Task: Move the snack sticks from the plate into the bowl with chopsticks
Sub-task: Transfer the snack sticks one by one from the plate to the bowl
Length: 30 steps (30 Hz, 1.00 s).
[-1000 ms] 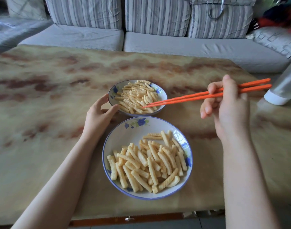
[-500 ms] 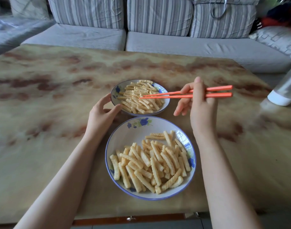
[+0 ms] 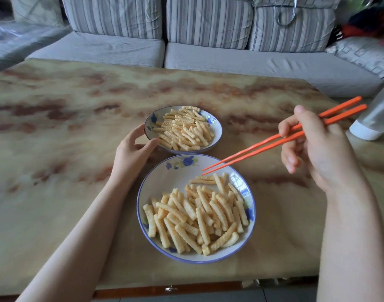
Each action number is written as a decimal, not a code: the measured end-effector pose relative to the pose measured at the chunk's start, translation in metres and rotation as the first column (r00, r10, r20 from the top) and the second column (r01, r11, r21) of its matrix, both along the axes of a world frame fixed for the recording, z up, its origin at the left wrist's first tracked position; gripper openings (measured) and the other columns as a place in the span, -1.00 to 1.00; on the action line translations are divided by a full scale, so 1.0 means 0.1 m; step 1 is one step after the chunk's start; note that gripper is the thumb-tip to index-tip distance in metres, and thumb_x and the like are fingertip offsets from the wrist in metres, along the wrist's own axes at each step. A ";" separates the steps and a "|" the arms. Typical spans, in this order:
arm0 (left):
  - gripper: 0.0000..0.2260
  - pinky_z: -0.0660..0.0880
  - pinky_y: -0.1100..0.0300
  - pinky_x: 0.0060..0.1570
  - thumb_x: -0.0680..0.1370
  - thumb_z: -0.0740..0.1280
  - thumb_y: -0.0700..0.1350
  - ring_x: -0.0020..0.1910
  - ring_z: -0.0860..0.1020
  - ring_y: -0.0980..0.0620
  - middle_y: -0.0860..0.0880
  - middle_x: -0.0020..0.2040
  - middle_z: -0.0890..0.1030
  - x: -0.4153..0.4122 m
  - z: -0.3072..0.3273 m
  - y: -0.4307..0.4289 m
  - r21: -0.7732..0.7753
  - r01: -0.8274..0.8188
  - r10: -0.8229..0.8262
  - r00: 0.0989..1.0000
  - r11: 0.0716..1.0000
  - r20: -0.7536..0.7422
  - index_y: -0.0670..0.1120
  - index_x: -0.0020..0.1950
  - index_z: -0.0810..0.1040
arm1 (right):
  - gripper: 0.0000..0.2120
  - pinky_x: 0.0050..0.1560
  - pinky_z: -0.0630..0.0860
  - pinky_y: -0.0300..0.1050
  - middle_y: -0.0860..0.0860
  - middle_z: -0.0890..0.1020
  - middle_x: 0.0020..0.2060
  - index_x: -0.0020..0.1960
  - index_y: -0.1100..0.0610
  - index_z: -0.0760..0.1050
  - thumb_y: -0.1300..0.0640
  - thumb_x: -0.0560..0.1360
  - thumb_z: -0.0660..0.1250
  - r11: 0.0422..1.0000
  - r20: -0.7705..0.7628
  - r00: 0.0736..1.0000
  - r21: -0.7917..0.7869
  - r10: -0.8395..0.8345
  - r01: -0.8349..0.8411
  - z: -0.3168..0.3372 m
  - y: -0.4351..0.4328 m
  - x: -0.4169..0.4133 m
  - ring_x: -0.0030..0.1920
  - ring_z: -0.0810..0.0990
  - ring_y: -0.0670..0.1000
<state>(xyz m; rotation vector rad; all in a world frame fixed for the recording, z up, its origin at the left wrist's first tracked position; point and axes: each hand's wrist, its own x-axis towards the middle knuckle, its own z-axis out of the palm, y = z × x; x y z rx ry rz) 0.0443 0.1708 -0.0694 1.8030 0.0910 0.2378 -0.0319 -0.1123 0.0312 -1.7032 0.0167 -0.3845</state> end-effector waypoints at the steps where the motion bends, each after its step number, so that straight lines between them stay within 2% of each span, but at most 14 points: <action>1: -0.60 0.61 0.12 0.01 0.54 0.41 -0.08 -0.21 0.69 0.09 0.14 -0.06 0.69 0.00 0.00 0.00 0.002 0.000 0.000 1.000 1.000 0.002 0.07 0.37 0.51 | -0.56 -0.60 0.13 -0.23 0.06 0.33 -0.70 -0.33 0.18 0.41 0.04 0.66 0.06 1.000 -0.007 1.000 -0.008 0.001 -0.001 0.00 -0.01 -0.01 -0.71 0.28 0.07; 5: -0.60 0.61 0.18 -0.06 0.54 0.41 -0.08 -0.21 0.69 0.07 0.14 -0.08 0.68 0.01 0.00 0.00 -0.011 -0.001 0.001 1.000 1.000 -0.007 0.06 0.38 0.50 | -0.57 -0.60 0.14 -0.24 0.07 0.34 -0.70 -0.31 0.19 0.42 0.04 0.66 0.06 0.999 -0.050 0.999 -0.033 0.008 -0.010 -0.02 -0.03 0.00 -0.70 0.28 0.07; 10: -0.61 0.56 0.40 -0.22 0.54 0.41 -0.10 -0.32 0.66 0.20 0.12 -0.13 0.69 0.01 0.00 0.00 -0.014 -0.005 0.005 1.000 1.000 -0.001 0.06 0.37 0.51 | -0.55 -0.59 0.17 -0.24 0.09 0.35 -0.67 -0.36 0.15 0.42 0.05 0.65 0.07 0.999 -0.031 0.999 0.018 -0.028 0.029 -0.06 0.02 0.05 -0.71 0.30 0.07; 13: -0.61 0.58 0.36 -0.18 0.54 0.41 -0.09 -0.29 0.67 0.17 0.11 -0.10 0.69 0.01 0.00 0.00 -0.012 -0.001 0.002 1.000 1.000 0.003 0.06 0.37 0.51 | -0.51 -0.55 0.18 -0.12 0.15 0.40 -0.52 -0.44 0.07 0.44 0.09 0.65 0.08 0.988 0.030 0.997 0.139 -0.065 0.060 -0.05 0.11 0.08 -0.69 0.32 0.03; 17: -0.59 0.60 0.18 -0.01 0.54 0.40 -0.08 -0.15 0.69 0.10 0.08 0.16 0.66 0.02 -0.02 0.01 0.016 0.006 -0.006 1.000 1.000 0.023 0.06 0.39 0.50 | -0.58 -0.53 0.19 -0.13 -0.02 0.44 -0.60 -0.36 0.13 0.38 0.12 0.65 0.04 0.949 0.095 0.982 0.288 -0.164 0.131 -0.04 0.23 0.14 -0.68 0.33 -0.01; 22: -0.60 0.58 0.20 -0.05 0.55 0.39 -0.09 -0.15 0.68 0.09 0.05 0.19 0.65 0.03 -0.03 0.02 0.022 0.014 -0.015 0.999 1.000 0.028 0.06 0.39 0.50 | -0.60 -0.47 0.19 -0.07 -0.06 0.44 -0.63 -0.33 0.15 0.36 0.13 0.66 0.03 0.881 0.117 0.959 0.435 -0.259 0.185 -0.10 0.37 0.25 -0.68 0.35 -0.04; 26: -0.60 0.61 0.17 -0.03 0.55 0.39 -0.09 -0.18 0.69 0.10 0.06 0.18 0.65 0.03 -0.02 0.01 0.015 0.015 -0.016 0.999 1.000 0.028 0.05 0.39 0.49 | -0.60 -0.51 0.24 -0.16 -0.02 0.40 -0.66 -0.30 0.15 0.37 0.06 0.66 0.03 0.877 0.101 0.937 0.395 -0.335 0.271 -0.24 0.48 0.39 -0.66 0.41 0.02; 30: -0.59 0.61 0.20 -0.06 0.55 0.39 -0.09 -0.15 0.69 0.10 0.07 0.21 0.64 0.03 -0.03 0.01 0.020 0.014 -0.014 0.999 1.000 0.029 0.05 0.40 0.49 | -0.57 -0.52 0.26 -0.16 0.01 0.43 -0.66 -0.30 0.14 0.39 0.04 0.67 0.02 0.909 0.134 0.941 0.331 -0.311 0.253 -0.36 0.58 0.53 -0.64 0.45 0.04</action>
